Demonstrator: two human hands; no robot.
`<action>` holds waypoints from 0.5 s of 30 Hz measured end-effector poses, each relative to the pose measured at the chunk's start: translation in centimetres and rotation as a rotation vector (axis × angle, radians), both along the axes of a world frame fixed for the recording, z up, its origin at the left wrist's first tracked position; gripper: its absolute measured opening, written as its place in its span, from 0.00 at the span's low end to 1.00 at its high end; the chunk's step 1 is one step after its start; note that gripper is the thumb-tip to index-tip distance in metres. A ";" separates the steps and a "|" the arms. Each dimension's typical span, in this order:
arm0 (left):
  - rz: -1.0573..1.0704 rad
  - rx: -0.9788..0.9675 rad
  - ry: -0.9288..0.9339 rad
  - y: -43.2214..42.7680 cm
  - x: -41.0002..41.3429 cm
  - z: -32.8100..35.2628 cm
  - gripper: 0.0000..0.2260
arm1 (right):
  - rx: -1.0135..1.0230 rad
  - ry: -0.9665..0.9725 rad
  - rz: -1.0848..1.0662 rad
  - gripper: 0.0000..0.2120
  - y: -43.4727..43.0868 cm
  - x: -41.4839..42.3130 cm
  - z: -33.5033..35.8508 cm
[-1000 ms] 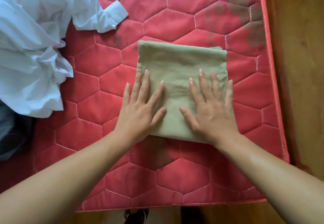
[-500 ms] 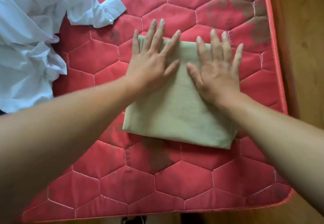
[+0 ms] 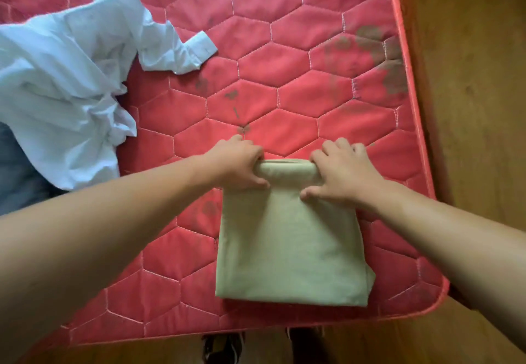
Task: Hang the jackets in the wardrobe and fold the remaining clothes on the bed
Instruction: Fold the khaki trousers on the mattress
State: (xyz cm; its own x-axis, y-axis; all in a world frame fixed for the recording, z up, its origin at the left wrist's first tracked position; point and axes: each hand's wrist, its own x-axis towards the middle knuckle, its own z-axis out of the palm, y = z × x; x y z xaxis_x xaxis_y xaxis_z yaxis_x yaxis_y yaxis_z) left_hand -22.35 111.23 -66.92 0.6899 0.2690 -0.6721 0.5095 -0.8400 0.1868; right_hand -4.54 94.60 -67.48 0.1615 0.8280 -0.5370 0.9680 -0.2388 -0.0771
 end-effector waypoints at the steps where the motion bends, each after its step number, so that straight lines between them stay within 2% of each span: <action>1: -0.052 -0.033 0.039 -0.4 -0.5 0.4 0.17 | -0.052 0.051 0.029 0.31 -0.2 -0.4 0.2; 3: -0.024 -0.230 0.069 -1.5 -1.4 1.5 0.17 | -0.126 0.222 0.023 0.19 -0.2 -1.4 1.5; 5: 0.042 -0.371 0.082 -2.0 -2.0 3.2 0.15 | -0.183 0.354 -0.011 0.12 0.1 -1.9 3.8; 8: -0.001 -0.179 0.008 -0.2 -1.2 8.3 0.12 | 0.006 0.202 0.021 0.10 1.2 -0.8 8.7; 12: 0.089 0.121 -0.494 4.2 0.4 16.0 0.12 | 0.561 -0.028 -0.006 0.13 4.0 1.5 16.0; 15: 0.021 0.315 -0.762 4.4 0.1 17.4 0.09 | 0.749 -0.198 -0.034 0.16 4.3 0.5 17.5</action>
State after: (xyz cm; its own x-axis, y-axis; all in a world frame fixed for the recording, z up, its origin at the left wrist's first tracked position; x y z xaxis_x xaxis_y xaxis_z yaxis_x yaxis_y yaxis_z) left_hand -22.22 115.65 -49.55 0.9191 0.3843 0.0868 0.3542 -0.9025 0.2450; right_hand -4.08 98.90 -50.02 0.2283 0.9517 0.2052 0.9736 -0.2214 -0.0561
